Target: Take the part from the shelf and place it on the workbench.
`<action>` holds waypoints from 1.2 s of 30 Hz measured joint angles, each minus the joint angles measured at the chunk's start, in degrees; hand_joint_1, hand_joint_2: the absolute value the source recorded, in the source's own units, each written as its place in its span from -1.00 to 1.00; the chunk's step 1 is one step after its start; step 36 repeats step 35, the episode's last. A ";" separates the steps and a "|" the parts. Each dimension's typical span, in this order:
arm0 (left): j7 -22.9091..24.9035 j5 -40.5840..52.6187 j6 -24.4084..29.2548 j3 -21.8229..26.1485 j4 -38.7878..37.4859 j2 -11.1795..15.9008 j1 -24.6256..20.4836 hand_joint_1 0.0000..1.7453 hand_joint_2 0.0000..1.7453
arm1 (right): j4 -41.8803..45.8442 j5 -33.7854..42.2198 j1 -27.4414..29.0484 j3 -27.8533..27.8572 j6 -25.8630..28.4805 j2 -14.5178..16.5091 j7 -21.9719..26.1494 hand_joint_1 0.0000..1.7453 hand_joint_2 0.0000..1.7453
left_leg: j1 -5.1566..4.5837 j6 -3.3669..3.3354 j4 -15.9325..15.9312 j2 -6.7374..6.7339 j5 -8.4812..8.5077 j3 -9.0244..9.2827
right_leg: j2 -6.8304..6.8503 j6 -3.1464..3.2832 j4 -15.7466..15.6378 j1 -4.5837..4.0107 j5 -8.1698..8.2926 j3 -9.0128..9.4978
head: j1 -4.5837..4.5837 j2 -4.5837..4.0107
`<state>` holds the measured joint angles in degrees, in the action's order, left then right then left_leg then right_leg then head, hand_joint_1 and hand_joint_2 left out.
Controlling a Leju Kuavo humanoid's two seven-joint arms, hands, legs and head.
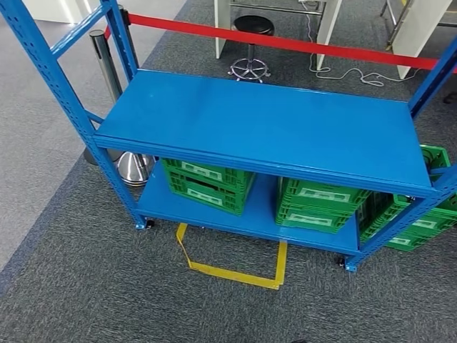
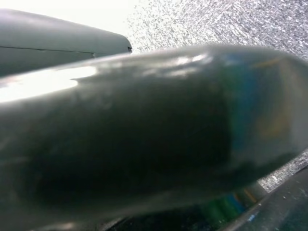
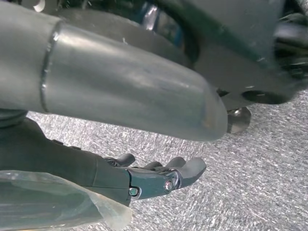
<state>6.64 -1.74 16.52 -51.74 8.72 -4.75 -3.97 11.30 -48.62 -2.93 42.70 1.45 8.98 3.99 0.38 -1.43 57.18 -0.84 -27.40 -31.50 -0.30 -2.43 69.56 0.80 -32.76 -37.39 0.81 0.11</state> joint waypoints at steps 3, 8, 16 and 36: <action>0.06 -0.01 0.03 -0.02 0.01 0.04 -0.07 -1.00 -1.00 | 0.00 -0.09 -0.21 -0.03 -0.08 0.00 -0.05 -1.00 -1.00 | -0.26 0.74 0.41 -0.14 -0.23 -0.03 | 0.70 0.45 -10.43 0.02 3.26 5.62 | -0.03 0.00; 0.12 -0.03 0.04 -0.04 0.01 0.14 -0.16 -1.00 -1.00 | 0.00 -0.15 -0.08 -0.03 -0.28 -0.02 -0.11 -1.00 -1.00 | -0.18 2.14 1.93 -0.07 -1.26 -0.62 | 0.52 2.17 -11.84 -0.08 3.39 6.59 | -0.26 0.00; 0.23 -0.20 -0.19 -0.03 0.00 0.19 -0.01 -1.00 -1.00 | 0.00 -0.19 -0.03 -0.03 -1.19 -0.02 -0.15 -1.00 -1.00 | -0.22 1.90 10.41 0.28 -1.91 -5.40 | -0.13 2.98 -11.90 -0.31 2.72 7.58 | -0.53 0.00; 0.28 -0.54 -0.07 -0.06 -0.02 -0.36 -0.34 -1.00 -1.00 | -0.02 -0.36 -0.14 0.00 -2.76 -0.40 -1.31 -1.00 -1.00 | -0.50 1.00 0.29 0.60 -1.87 1.58 | 0.55 0.62 -10.88 -0.07 4.66 4.15 | 0.10 0.02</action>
